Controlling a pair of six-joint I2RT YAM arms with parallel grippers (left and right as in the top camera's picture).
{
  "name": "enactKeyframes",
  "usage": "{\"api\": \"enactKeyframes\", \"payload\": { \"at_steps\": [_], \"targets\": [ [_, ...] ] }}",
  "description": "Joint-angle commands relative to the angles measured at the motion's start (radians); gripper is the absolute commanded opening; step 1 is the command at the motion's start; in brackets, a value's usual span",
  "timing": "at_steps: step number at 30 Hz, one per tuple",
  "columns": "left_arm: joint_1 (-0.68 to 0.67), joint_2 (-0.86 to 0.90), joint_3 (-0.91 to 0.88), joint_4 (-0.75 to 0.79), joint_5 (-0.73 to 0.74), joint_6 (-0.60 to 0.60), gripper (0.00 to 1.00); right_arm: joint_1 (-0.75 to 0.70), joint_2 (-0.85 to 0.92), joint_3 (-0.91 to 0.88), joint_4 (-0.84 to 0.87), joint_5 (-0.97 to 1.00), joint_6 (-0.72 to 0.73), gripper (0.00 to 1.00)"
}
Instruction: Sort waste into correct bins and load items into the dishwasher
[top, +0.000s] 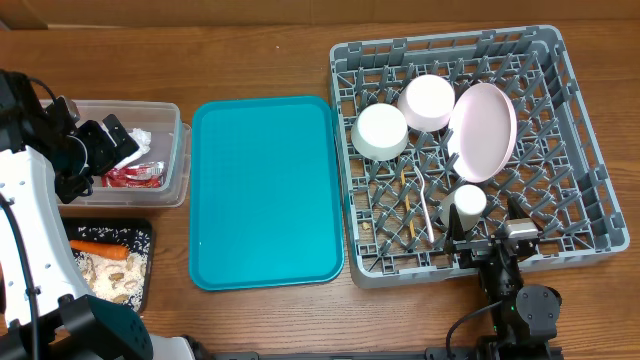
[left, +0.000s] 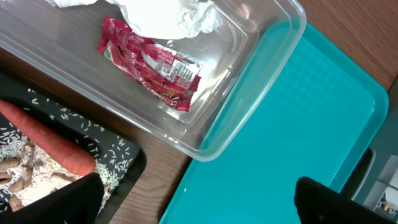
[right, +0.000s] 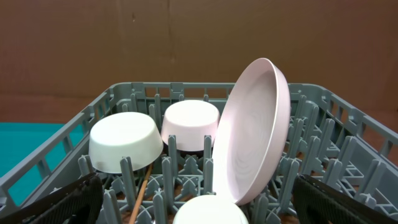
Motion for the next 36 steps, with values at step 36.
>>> {"api": "enactKeyframes", "payload": {
  "at_steps": [36],
  "targets": [
    [-0.387, -0.253, 0.021, 0.001, 0.004, -0.006, 1.0, -0.005, -0.012, -0.011, 0.008, -0.012, -0.019, 1.0]
  ]
}}
